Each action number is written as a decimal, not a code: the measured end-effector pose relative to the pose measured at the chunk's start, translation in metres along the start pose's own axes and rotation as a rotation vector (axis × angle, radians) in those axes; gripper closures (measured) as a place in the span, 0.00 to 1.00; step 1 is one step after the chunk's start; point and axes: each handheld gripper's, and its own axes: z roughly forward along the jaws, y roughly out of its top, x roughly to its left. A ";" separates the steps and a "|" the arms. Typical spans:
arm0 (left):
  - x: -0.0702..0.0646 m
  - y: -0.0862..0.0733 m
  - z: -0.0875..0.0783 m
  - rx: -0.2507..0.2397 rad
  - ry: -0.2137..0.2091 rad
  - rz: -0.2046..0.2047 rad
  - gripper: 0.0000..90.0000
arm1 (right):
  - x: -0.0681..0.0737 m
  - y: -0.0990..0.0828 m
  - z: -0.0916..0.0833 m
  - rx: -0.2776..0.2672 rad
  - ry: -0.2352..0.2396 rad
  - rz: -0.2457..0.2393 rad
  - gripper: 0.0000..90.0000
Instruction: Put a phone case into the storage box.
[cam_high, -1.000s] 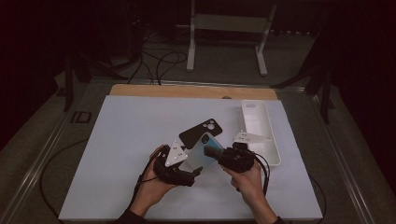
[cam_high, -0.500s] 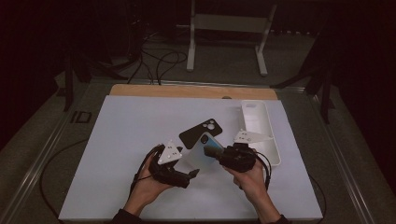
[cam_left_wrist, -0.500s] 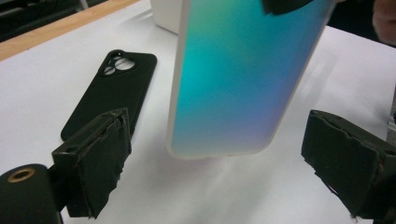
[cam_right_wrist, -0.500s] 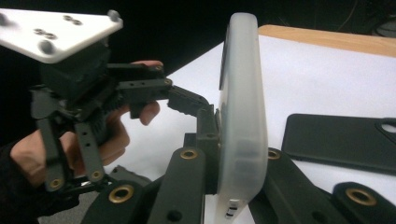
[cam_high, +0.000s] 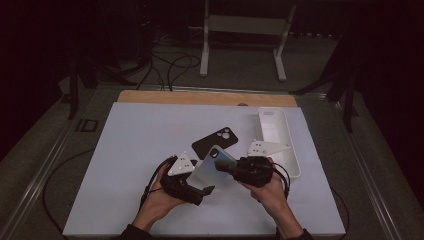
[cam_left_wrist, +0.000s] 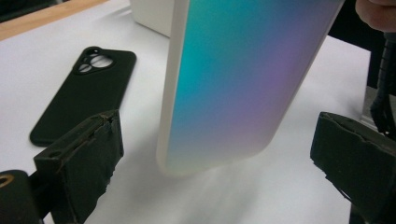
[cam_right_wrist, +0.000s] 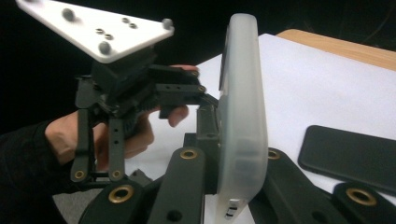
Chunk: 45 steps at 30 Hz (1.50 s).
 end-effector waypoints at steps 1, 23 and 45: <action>0.000 0.000 0.000 0.000 -0.003 0.000 0.03 | 0.002 0.001 0.001 0.002 0.009 -0.013 0.96; -0.003 -0.004 0.001 -0.037 -0.095 0.022 0.39 | 0.007 0.004 0.005 0.007 0.076 -0.058 0.96; -0.001 -0.010 0.000 -0.029 -0.183 0.053 0.85 | 0.004 0.003 0.004 0.042 -0.012 -0.134 0.55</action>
